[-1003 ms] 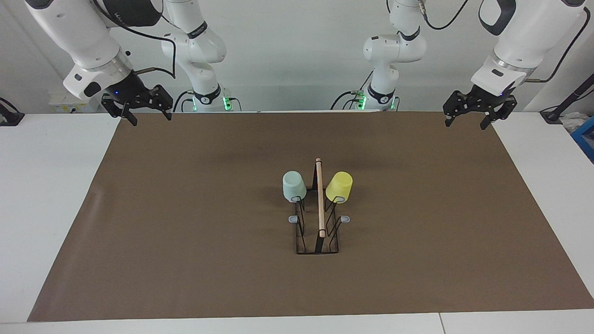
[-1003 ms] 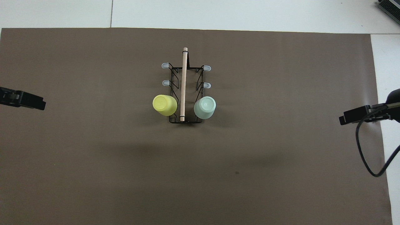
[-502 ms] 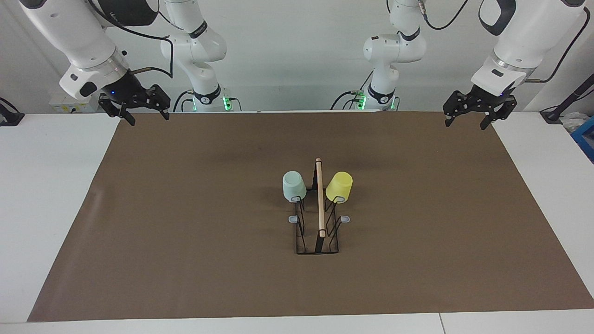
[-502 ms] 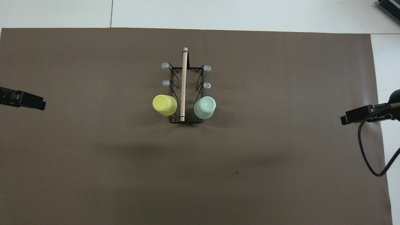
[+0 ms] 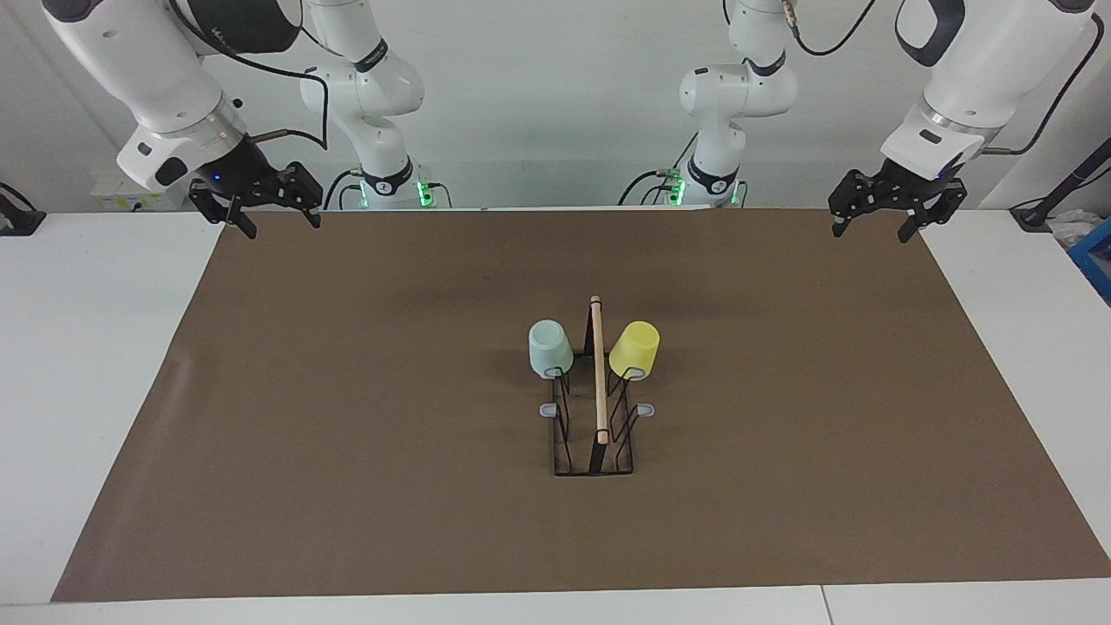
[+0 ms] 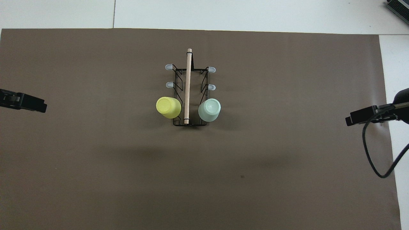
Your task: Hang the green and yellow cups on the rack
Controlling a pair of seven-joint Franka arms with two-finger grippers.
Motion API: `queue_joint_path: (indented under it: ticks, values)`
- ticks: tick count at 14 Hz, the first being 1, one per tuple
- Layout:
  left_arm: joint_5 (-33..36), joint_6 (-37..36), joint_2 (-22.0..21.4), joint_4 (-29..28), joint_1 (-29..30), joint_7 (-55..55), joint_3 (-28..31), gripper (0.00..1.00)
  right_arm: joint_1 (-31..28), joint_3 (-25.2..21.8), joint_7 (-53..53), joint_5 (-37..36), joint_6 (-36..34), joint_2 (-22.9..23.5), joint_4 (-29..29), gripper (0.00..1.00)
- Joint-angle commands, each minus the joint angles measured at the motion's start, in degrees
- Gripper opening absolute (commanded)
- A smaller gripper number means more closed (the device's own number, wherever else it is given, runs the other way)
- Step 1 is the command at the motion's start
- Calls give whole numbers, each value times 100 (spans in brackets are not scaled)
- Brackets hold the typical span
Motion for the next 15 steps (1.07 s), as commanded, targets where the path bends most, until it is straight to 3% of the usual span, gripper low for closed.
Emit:
queue_joint_path:
  ticks: [1,7,15]
  values:
    - [91,66,-191,-222,41,0,-26,100,113,-76,101,-23,-2,214,247,100]
    - [56,93,-191,-222,41,0,-26,100,96,240,232,-190,-2,206,247,100]
    - [47,137,-218,-257,41,9,-17,100,61,232,250,-190,-19,241,256,100]
